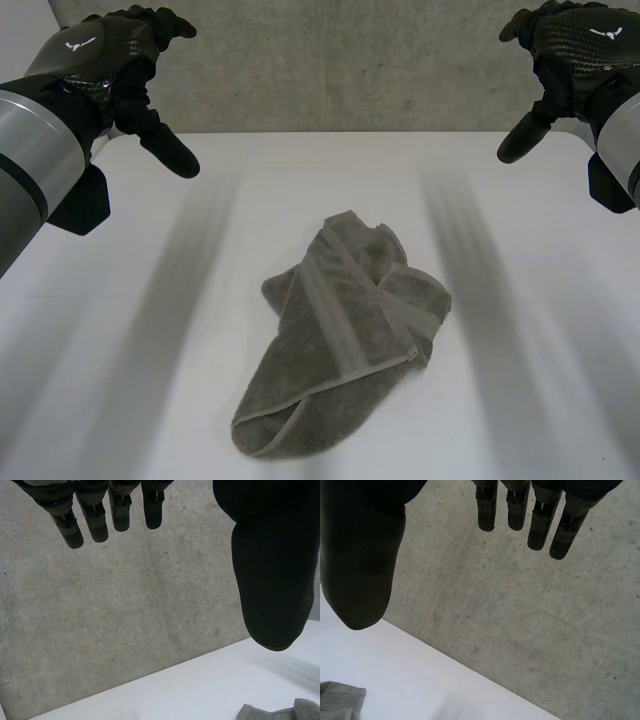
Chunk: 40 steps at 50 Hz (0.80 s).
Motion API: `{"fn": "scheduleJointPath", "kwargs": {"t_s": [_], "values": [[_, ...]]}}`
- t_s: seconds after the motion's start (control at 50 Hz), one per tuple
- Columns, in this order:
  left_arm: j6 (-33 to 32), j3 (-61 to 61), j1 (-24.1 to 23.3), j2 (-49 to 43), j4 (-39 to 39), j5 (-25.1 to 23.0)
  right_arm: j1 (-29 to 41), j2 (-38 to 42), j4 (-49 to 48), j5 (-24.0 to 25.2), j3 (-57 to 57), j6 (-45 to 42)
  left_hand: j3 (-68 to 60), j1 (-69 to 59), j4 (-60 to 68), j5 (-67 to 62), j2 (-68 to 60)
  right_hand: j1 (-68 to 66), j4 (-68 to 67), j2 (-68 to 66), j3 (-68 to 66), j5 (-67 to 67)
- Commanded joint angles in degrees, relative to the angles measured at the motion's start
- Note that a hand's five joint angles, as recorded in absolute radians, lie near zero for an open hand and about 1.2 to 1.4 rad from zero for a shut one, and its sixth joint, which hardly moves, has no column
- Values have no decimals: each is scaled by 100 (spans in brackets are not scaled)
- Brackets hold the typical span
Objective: Fold the towel.
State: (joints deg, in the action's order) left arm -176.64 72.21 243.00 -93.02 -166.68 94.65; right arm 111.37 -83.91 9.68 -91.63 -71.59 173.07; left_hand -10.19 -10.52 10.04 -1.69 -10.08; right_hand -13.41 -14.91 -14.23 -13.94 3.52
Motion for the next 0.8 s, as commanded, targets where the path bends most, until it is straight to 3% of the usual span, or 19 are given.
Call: {"fn": "scheduleJointPath", "kwargs": {"t_s": [0.02,0.36,0.46,0.5,0.52,0.56,0.66,0.8], "values": [[-2,-14,2,-6,-5,0,-10,15,7,-13,22,-2,-53,-20,68,97,-64,341,491,423,394,-352],[-2,21,11,-6,-49,-17,-124,33,25,66,13,-46,-53,-20,68,97,-64,341,491,423,394,-352],[-19,188,-103,-41,-128,-114,-107,68,60,312,-4,-757,-70,-37,84,80,-81,341,491,423,394,-352],[-19,205,-269,-346,-241,-411,-107,173,226,531,-66,-1815,-70,-37,84,80,-81,341,491,423,394,-352],[-19,205,-270,-348,-242,-413,-107,174,227,532,-66,-1821,-70,-37,84,80,-81,341,491,423,394,-352],[-71,231,-533,-812,-338,-972,-124,270,454,541,-74,-2731,-203,-170,218,-54,-214,341,491,423,394,-352],[-553,372,-1042,-1427,-391,-1615,-150,332,561,462,-66,-2990,-255,-222,269,-105,-266,341,491,423,394,-352],[-1707,513,-1527,-2264,-646,-1837,-432,314,605,497,-127,-2990,-255,-222,269,-105,-266,341,491,423,394,-352]]}}
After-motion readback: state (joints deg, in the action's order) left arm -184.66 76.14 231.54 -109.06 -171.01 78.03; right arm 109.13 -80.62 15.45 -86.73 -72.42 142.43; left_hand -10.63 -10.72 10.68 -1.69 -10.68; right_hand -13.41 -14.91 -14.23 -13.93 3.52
